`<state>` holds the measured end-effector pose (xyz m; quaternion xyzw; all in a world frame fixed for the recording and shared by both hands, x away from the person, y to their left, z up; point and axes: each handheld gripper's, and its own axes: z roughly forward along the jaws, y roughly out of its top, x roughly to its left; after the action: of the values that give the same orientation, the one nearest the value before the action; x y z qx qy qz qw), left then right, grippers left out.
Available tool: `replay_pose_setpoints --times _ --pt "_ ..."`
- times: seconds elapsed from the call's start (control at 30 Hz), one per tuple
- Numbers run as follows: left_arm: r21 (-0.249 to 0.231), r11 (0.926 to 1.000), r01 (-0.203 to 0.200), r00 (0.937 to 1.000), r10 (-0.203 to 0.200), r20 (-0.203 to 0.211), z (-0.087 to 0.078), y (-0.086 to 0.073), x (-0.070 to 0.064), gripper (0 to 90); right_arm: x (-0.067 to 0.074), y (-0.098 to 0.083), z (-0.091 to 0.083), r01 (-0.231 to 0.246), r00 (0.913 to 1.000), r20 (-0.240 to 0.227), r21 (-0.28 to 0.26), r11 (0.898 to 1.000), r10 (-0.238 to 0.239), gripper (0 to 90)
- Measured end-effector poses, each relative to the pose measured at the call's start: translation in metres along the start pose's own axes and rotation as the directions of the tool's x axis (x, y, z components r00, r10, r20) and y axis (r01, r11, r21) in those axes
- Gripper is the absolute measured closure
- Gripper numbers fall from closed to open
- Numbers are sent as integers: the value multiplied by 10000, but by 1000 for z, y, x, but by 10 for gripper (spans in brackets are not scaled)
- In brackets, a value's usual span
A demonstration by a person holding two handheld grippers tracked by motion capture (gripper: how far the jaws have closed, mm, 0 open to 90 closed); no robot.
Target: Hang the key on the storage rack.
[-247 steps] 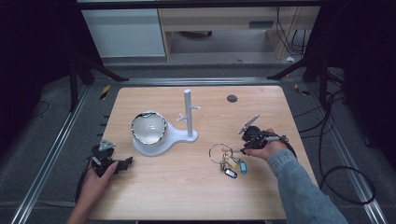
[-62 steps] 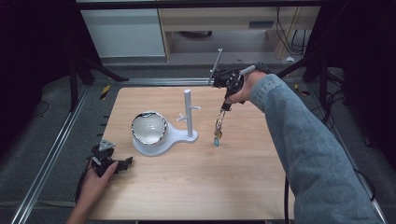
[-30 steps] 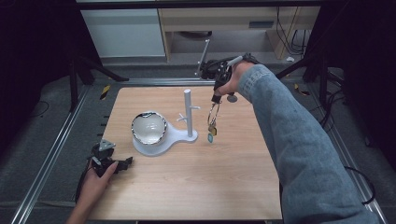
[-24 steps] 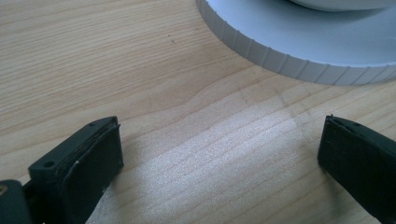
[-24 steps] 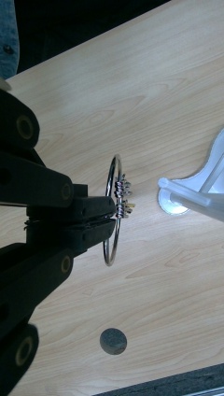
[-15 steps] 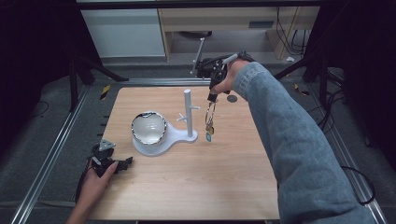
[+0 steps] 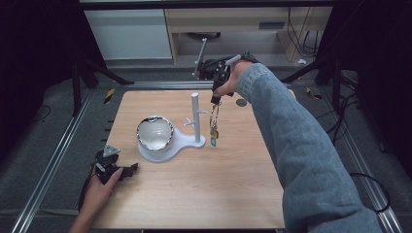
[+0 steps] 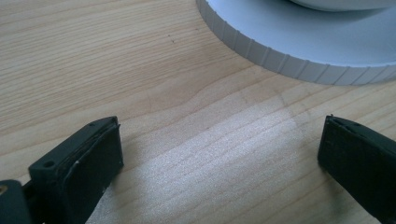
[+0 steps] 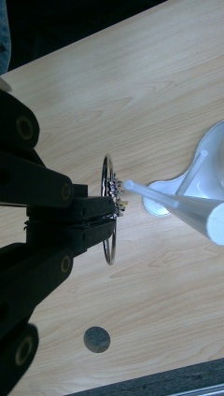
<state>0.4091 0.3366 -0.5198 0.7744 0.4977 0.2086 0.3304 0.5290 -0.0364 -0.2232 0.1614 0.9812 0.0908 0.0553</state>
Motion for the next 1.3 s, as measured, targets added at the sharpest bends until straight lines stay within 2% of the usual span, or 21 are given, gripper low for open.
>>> replay_pose_setpoints --times 0.6,1.3 --pt "-2 10000 1 10000 -1 -2 0 0 0 0 5 21 7 237 9995 -220 -88 9997 -239 885" --pt "2 10000 1 10000 -1 0 0 0 0 0 -1 18 27 -42 9991 -427 -267 9996 31 884"
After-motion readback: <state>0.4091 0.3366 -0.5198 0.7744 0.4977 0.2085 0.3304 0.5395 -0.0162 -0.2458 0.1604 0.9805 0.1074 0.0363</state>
